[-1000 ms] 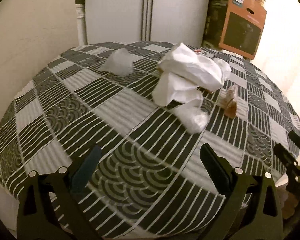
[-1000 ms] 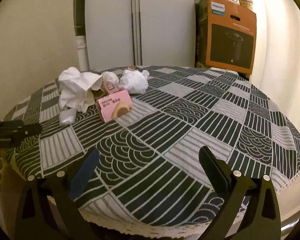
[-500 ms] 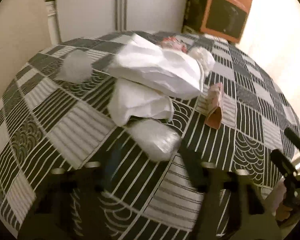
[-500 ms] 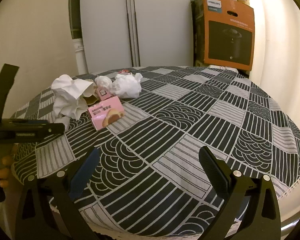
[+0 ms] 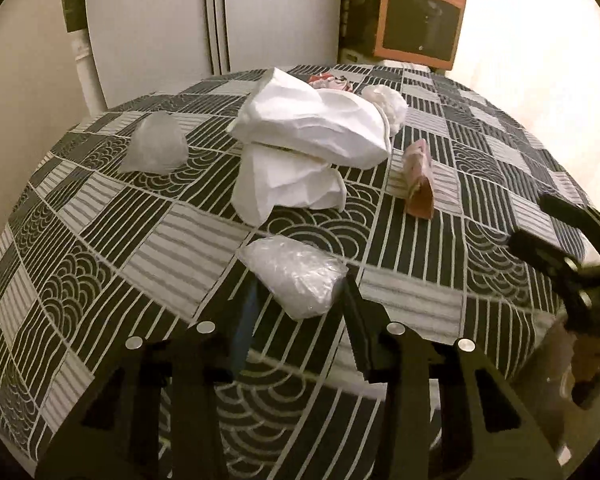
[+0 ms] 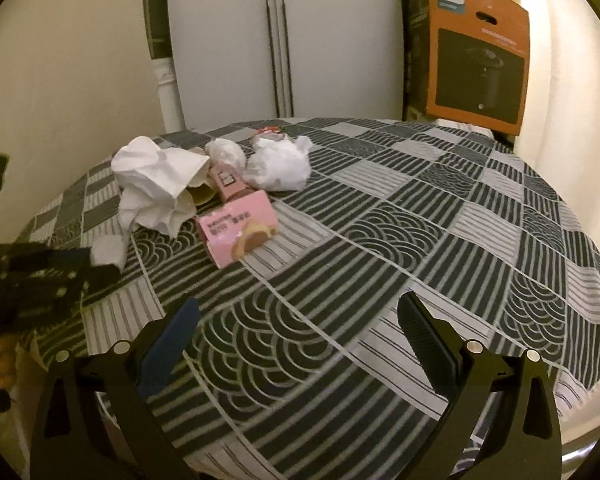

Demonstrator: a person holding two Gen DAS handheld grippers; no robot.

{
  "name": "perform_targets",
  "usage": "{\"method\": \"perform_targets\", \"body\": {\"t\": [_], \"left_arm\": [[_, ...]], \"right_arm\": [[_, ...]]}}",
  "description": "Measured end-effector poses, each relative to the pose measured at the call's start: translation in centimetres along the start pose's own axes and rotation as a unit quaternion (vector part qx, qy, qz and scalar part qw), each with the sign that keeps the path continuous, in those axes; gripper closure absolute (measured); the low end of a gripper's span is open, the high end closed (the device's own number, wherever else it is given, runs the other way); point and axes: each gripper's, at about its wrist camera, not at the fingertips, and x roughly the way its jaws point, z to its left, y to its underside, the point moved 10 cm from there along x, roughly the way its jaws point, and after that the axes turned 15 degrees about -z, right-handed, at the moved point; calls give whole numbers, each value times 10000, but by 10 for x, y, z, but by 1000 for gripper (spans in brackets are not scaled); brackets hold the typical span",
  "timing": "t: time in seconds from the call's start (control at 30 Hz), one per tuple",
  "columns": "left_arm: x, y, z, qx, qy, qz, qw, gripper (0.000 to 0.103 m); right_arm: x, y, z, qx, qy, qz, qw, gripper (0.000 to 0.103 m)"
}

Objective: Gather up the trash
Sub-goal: 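Grasp the clear plastic bag with the left tool while the right tool reaches toward the pink box, then grasp the pink snack box with the right tool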

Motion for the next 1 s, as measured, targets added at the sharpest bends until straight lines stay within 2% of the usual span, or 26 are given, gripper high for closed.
{"method": "perform_targets", "body": {"t": [0.03,0.23,0.3,0.43,0.5,0.57,0.63,0.7,0.83,1.0], "left_arm": [[-4,2,2,-73,113,-4,9999,61],[-14,8,14,24,167,-150,9997,61],[-14,10,19,19,182,-179,9997,61],[-14,14,22,-181,474,-147,9986,61],[-16,13,24,-59,426,-224,9988,61],[-15,14,25,-75,484,-223,9986,61],[-14,14,25,-103,521,-235,9983,61],[-14,14,22,-99,564,-245,9981,61],[-16,14,16,-93,589,-238,9979,61],[-20,12,1,2,629,-209,9978,61]], "right_arm": [[4,-1,5,-2,-27,51,10000,8],[30,-3,28,-22,-62,349,9994,8],[40,-5,36,51,-84,447,9990,8],[59,-8,46,237,-79,576,9980,9],[67,-11,46,332,15,615,9976,9],[73,-14,47,359,45,627,9974,23],[81,-12,45,371,107,802,9960,51],[84,-10,43,491,21,925,9945,65],[74,-10,39,472,-182,887,9948,76],[50,-12,31,455,-287,699,9961,81]]}}
